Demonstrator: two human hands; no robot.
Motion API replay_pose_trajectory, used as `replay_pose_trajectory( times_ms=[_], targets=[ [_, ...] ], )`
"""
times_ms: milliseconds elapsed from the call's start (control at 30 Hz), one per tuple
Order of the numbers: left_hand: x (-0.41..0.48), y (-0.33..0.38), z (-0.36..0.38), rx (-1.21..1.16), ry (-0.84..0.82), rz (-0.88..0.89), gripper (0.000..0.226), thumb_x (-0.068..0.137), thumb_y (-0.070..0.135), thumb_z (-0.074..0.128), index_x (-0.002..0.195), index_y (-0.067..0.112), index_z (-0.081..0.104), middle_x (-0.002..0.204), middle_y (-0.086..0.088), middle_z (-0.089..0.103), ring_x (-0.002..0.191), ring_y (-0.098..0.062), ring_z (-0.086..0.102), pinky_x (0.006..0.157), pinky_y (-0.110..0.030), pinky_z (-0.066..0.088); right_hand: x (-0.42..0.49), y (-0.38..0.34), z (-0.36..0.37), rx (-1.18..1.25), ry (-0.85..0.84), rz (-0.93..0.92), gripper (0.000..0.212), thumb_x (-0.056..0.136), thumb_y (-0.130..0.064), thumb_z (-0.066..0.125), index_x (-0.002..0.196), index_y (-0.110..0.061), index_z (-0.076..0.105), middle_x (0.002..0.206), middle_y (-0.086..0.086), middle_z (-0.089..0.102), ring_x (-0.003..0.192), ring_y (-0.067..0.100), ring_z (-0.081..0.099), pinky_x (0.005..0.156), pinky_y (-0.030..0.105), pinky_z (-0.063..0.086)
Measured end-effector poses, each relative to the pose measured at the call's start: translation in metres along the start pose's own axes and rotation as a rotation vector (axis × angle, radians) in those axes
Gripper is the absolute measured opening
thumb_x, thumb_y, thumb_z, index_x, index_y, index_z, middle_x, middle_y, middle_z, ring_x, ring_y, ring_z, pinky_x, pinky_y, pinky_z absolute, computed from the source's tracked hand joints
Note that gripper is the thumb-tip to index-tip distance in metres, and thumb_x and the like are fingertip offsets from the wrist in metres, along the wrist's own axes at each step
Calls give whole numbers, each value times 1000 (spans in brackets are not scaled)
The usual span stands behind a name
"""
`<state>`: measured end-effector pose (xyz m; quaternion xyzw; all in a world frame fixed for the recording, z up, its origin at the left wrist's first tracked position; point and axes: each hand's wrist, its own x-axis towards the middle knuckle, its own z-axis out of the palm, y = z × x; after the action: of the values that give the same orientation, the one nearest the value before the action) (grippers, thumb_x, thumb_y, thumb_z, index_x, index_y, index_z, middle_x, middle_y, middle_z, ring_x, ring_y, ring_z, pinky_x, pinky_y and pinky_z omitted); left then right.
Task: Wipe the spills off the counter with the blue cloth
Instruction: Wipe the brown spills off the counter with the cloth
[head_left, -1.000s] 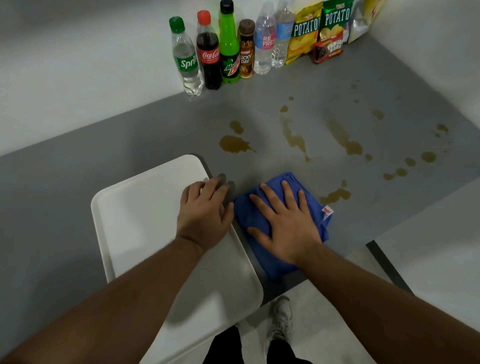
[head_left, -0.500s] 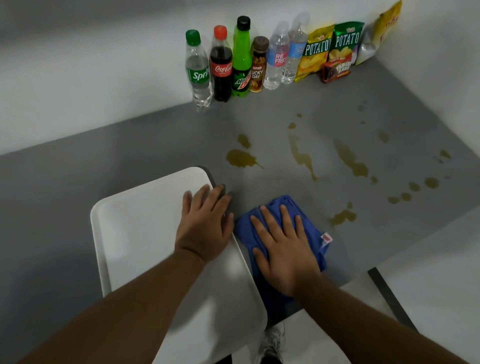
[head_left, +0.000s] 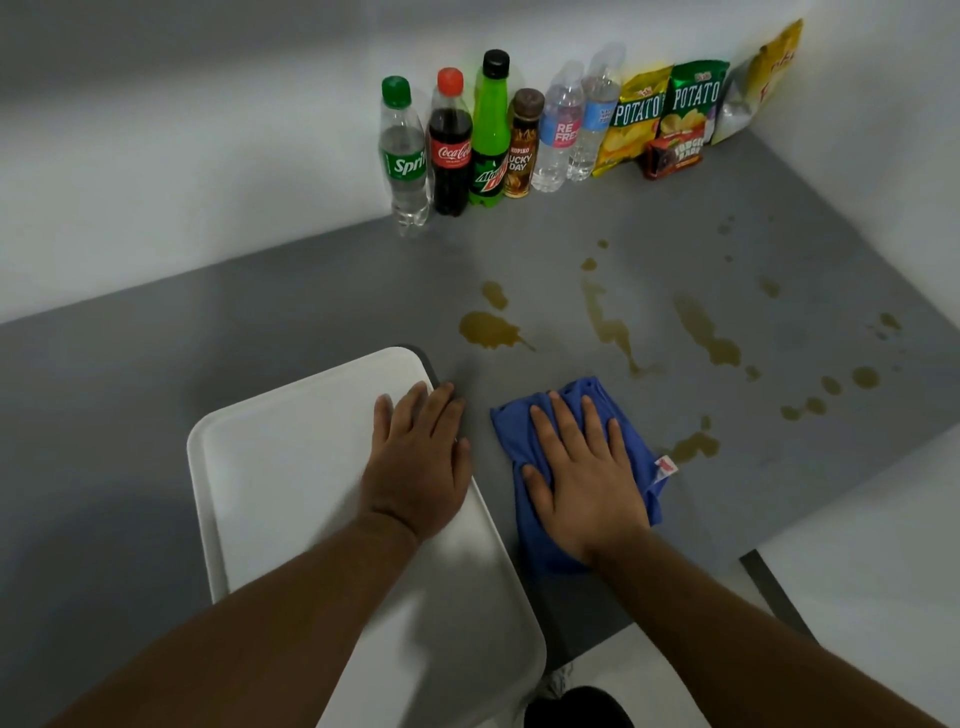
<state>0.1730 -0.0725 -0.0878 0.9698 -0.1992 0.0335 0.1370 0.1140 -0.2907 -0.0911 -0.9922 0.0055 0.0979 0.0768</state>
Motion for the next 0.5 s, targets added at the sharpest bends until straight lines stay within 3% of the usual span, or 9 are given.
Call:
replay_pose_trajectory(
  times_ms=[133,300,500],
  targets=[
    [1,0,0,-9,6,-5,51,101,36,40,139,10,62,150,-9,58,143,-39,49,119,-67,33,1,-4,0,-1,-37,-52,73,99,-72,3,162,-36,-11,171,-6,-15,155,25,-27,126,56,-8],
    [1,1,0,-31,26,-19,50,101,35,44,145,14,58,155,-5,55,146,-35,46,123,-63,30,47,6,-14,-26,-15,-206,71,102,-65,18,164,-32,9,173,-6,3,158,26,-14,127,52,-6],
    [2,4,-5,9,-46,-27,52,104,36,40,151,16,51,160,-5,49,150,-34,40,125,-62,27,54,21,-15,19,-1,-167,69,101,-64,15,163,-34,6,173,-8,1,158,22,-14,127,50,-5]
  ],
)
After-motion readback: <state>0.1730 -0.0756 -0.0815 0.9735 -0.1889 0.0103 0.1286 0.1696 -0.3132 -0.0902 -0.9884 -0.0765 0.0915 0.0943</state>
